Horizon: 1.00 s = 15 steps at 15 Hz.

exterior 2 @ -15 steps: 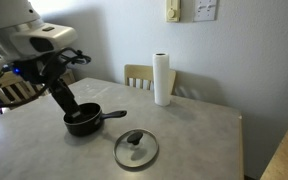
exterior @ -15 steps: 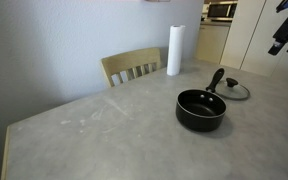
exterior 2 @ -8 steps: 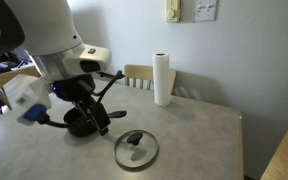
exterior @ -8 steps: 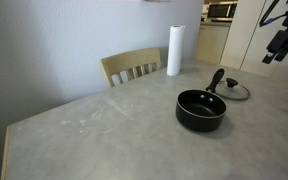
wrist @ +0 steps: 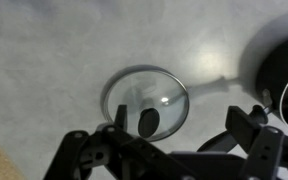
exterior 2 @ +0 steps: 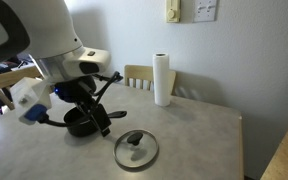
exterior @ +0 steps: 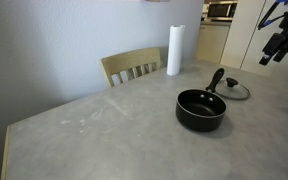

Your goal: Cover the pot with the lid on the table

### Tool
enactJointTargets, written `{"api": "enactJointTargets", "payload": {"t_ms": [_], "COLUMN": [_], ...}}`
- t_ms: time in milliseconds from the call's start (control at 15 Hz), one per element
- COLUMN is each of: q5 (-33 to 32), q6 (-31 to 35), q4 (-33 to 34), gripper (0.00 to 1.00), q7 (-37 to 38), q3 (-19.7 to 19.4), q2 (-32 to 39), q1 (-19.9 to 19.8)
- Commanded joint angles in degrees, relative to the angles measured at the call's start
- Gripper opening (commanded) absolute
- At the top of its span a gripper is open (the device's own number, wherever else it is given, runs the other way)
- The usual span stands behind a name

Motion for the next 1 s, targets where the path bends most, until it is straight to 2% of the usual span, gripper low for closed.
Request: {"api": "enactJointTargets", "payload": {"t_ms": [0, 133, 267, 533, 933], "q5": [-4.5, -7.01, -6.71, -0.39, 10.54], "q6": [6.37, 8.36, 9.6, 10.27, 8.8], "q4": [0.75, 1.62, 2.47, 5.09, 13.03], "gripper": [1.0, 1.0, 1.0, 1.0, 1.0], "q7": [8.99, 14.27, 16.9, 15.48, 10.42], "q3": [1.64, 1.55, 1.47, 3.07, 6.91], "q2": [6.07, 8.87, 11.41, 15.97, 22.03], "q1": [-1.62, -1.59, -1.17, -1.5, -4.8]}}
